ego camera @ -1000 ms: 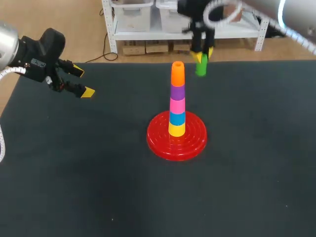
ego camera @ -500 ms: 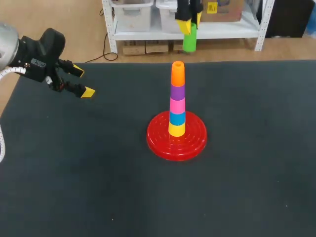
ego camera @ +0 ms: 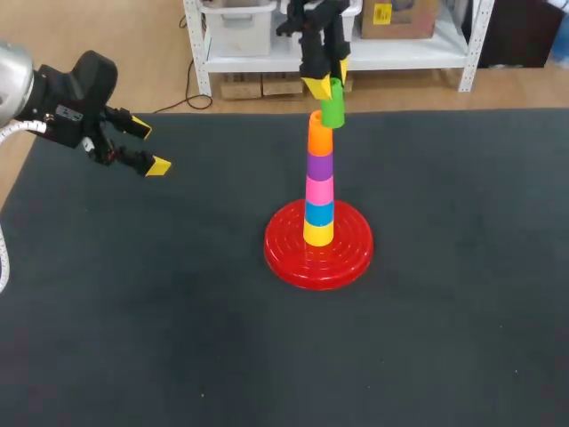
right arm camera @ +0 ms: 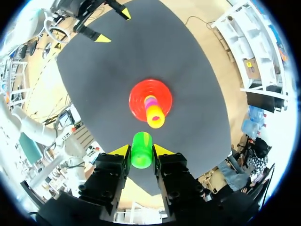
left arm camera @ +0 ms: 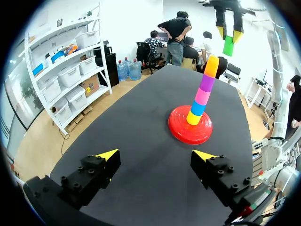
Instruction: Pick up and stack the cylinders on the red base in this order: pink,purple,orange,green
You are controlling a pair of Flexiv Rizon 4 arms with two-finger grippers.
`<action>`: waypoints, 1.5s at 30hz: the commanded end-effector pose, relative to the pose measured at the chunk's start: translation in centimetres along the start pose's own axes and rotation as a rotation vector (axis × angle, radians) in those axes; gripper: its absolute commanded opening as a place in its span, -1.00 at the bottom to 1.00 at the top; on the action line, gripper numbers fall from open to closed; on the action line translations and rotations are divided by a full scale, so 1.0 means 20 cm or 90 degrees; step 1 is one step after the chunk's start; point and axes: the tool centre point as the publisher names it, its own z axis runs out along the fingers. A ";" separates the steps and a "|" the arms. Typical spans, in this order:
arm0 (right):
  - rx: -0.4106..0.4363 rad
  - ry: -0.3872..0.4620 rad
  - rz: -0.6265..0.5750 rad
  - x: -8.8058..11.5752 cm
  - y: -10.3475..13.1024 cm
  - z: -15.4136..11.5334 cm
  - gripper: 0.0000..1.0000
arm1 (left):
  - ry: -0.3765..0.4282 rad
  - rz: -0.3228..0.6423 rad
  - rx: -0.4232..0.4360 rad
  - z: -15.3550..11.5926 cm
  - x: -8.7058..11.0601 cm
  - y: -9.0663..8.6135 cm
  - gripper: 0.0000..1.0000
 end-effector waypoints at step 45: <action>-0.008 -0.062 0.042 -0.13 -0.08 0.07 -1.00 | -0.004 0.001 0.000 0.00 0.01 0.00 1.00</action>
